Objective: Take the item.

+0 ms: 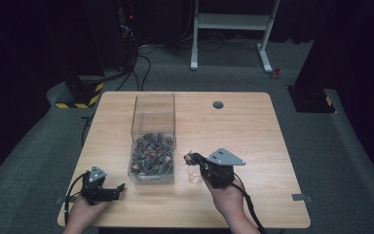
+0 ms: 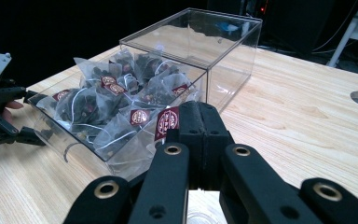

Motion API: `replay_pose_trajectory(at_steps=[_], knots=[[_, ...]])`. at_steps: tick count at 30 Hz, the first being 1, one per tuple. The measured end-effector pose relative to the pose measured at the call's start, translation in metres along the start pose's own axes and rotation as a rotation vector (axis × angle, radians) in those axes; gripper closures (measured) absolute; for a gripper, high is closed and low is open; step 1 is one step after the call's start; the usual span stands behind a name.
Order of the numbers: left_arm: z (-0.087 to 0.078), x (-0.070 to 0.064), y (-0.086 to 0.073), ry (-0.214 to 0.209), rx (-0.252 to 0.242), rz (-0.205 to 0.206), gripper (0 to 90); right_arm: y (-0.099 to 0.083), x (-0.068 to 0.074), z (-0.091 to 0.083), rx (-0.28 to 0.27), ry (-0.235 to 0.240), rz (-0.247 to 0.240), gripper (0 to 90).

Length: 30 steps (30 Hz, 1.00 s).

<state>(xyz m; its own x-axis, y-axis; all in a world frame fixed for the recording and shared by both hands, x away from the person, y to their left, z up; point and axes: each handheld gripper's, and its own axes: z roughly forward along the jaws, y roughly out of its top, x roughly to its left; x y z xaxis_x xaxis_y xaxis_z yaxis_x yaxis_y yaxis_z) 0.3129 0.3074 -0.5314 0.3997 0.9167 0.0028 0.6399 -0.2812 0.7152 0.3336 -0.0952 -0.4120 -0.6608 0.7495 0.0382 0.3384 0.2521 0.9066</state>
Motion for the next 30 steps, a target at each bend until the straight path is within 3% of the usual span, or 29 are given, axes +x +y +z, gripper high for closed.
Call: replay_pose_trajectory(at_steps=[18, 30], knots=[[0.0, 0.0, 0.0, 0.0, 0.0, 0.0, 2.3, -0.004, -0.006, -0.004, 0.008, -0.017, 0.002, 90.0], [0.0, 0.0, 0.0, -0.001, 0.0, -0.002, 2.3, -0.016, -0.006, -0.003, 0.041, -0.018, 0.007, 90.0]])
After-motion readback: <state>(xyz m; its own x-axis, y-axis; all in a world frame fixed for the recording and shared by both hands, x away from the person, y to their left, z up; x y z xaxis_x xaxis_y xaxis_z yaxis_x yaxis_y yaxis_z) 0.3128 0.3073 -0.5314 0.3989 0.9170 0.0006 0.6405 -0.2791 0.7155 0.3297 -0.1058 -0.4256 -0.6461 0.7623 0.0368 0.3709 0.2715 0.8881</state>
